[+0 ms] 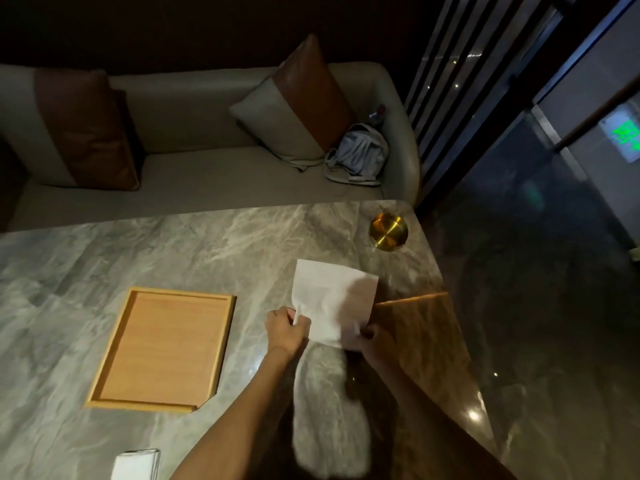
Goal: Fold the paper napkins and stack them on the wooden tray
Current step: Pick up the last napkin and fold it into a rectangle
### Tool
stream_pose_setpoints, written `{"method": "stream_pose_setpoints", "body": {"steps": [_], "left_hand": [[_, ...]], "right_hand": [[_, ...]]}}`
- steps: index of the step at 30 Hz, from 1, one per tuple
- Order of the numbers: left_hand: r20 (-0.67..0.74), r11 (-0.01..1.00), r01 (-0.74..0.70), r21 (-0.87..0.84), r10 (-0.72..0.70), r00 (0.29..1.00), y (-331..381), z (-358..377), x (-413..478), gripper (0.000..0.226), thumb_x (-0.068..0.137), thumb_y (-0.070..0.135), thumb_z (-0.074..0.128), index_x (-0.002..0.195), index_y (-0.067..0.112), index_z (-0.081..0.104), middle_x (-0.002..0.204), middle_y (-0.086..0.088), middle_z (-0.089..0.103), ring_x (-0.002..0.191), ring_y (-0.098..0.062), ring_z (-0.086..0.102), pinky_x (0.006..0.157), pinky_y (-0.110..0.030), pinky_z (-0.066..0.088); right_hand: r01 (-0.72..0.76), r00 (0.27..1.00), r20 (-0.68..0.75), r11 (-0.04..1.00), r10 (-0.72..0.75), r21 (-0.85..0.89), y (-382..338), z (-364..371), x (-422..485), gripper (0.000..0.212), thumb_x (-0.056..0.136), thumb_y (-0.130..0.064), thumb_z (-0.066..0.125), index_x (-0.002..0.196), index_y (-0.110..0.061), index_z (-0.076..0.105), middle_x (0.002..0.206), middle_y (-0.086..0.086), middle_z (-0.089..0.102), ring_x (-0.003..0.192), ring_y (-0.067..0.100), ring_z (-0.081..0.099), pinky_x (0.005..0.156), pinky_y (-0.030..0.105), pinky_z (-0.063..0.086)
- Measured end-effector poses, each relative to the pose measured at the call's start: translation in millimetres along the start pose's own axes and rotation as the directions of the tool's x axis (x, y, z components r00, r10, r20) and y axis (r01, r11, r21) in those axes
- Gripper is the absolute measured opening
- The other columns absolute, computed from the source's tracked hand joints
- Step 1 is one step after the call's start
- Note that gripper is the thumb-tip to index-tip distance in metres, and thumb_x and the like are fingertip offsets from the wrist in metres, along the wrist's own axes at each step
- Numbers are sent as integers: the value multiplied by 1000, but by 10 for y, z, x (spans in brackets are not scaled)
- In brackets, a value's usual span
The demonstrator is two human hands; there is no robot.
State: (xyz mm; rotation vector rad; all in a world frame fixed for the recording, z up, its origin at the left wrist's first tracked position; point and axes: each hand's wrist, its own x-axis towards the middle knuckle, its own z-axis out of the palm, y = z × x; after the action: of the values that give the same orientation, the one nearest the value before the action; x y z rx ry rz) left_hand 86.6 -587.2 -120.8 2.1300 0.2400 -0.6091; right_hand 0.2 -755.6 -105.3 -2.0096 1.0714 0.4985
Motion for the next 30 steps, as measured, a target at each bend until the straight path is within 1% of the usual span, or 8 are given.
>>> {"method": "stream_pose_setpoints", "body": {"steps": [3, 6, 11, 16, 20, 24, 27, 30], "left_hand": [[167, 912, 96, -400, -30, 985, 250, -549, -87, 13, 91, 14, 62, 80, 11, 54, 76, -7, 56, 70, -18, 55, 62, -23, 48], [368, 696, 261, -669, 5, 930, 394, -1358, -302, 21, 79, 21, 60, 92, 6, 66, 86, -16, 62, 76, -30, 60, 69, -33, 48], [389, 448, 268, -853, 202, 899, 558, -2851, -861, 45, 81, 10, 59, 122, -5, 69, 122, -26, 69, 106, -37, 72, 89, -43, 58], [283, 456, 156, -876, 224, 933, 546, -4027, -1370, 50, 80, 6, 45, 124, -7, 66, 127, -27, 67, 112, -40, 69, 91, -47, 57], [254, 511, 95, -855, 250, 934, 376, -4836, -1700, 48, 71, 6, 61, 116, -8, 70, 120, -28, 70, 108, -41, 70, 92, -47, 57], [153, 356, 27, -934, 331, 931, 114, -5452, -1855, 45, 80, 19, 74, 118, -4, 69, 122, -24, 71, 111, -40, 69, 94, -48, 56], [101, 161, 40, -986, 391, 915, -16, -5690, -1859, 68, 96, 58, 55, 137, 3, 58, 144, -23, 56, 135, -42, 52, 109, -54, 44], [61, 382, -98, -919, 384, 921, 30, -5778, -1930, 50, 97, 56, 54, 139, 29, 57, 148, -17, 54, 129, -31, 61, 102, -47, 52]], "right_hand": [[124, 949, 299, 991, -103, -50, 61, -77, -111, 22, 87, -10, 72, 109, -5, 72, 96, 2, 68, 88, 13, 61, 78, 25, 49], [291, 945, 123, 951, -302, 102, -122, -233, -198, 16, 89, -1, 70, 105, -2, 69, 100, 14, 69, 95, 26, 63, 74, 6, 46], [383, 779, 310, 806, -544, 452, -1416, -272, -571, 59, 81, -64, 66, 135, -47, 51, 137, -25, 53, 121, -2, 53, 103, 28, 40], [477, 555, 479, 732, -680, 486, -2831, 156, -1304, 66, 82, -71, 63, 138, -71, 28, 107, -61, 47, 101, -32, 42, 102, 30, 26], [505, 423, 553, 694, -718, 513, -3391, 523, -2100, 70, 86, -43, 73, 145, -53, 36, 101, -15, 72, 84, -17, 67, 98, 30, 41], [518, 363, 434, 565, -825, 642, -3620, 816, -2782, 59, 91, -19, 72, 139, -43, 48, 55, -10, 58, 53, 1, 59, 60, 13, 47], [572, 489, 162, 456, -857, 682, -3825, 970, -3229, 53, 91, -16, 71, 136, -39, 55, 72, -4, 60, 64, 3, 59, 68, 19, 49], [694, 526, -60, 387, -848, 607, -3996, 971, -3570, 43, 91, -23, 70, 125, -48, 60, 108, -31, 56, 94, -11, 54, 81, 14, 44]]}}
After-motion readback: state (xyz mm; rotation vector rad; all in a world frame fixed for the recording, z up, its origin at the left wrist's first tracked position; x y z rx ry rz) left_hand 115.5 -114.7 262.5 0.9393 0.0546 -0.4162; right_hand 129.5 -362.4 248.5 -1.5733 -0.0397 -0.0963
